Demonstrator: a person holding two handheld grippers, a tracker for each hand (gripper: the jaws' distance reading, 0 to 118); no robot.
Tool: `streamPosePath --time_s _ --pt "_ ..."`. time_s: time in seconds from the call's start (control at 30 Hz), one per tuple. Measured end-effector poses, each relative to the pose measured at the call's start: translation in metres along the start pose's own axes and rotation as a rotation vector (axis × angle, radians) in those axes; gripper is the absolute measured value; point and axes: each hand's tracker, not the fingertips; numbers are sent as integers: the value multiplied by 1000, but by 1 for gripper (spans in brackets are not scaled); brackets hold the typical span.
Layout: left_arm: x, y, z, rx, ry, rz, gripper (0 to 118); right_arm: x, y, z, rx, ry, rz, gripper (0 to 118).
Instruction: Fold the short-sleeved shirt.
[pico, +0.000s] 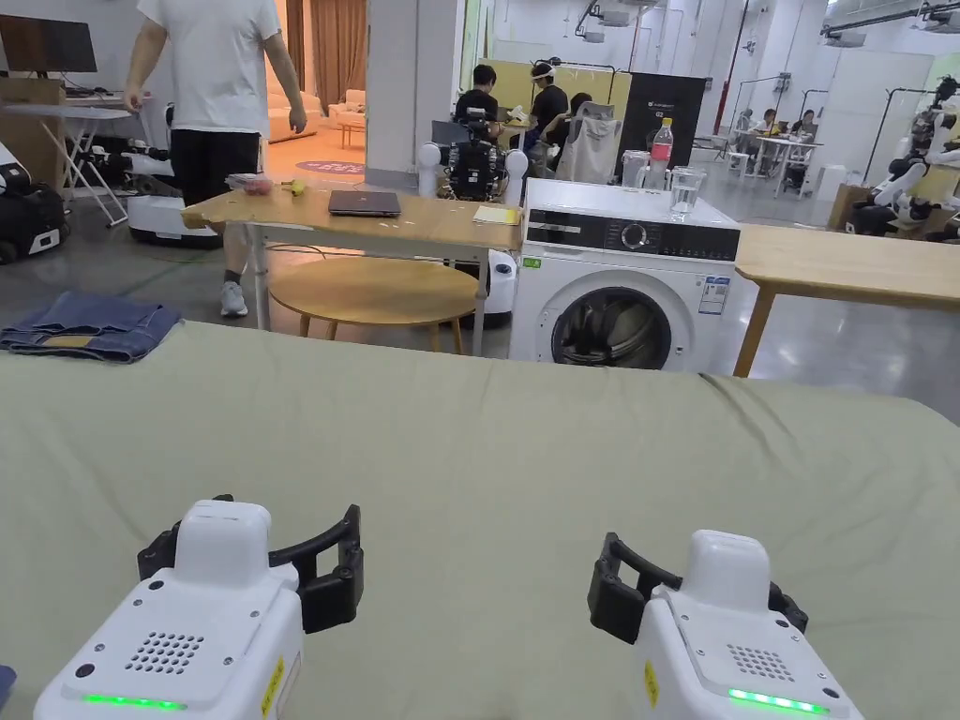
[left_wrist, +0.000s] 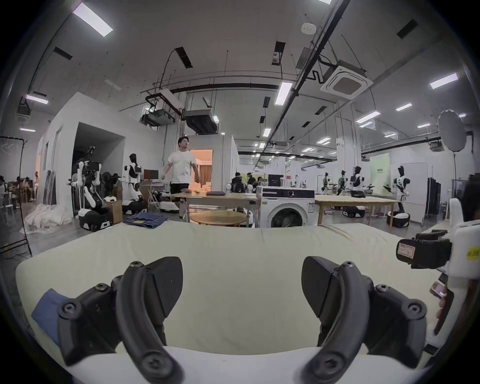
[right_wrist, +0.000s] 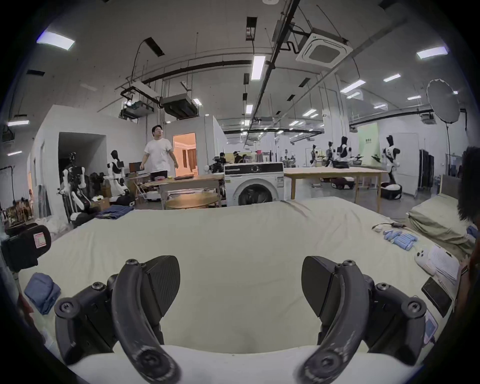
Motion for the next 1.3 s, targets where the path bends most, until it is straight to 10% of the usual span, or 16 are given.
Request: streamPosePath --time_s 0.77,1.3 --pt "-8 3 2 11 20 43 95 2 7 -2 -60 -39 -105 97" --pt "-7 3 -8 -2 90 -86 95 -11 -4 -12 -28 -102 40 97"
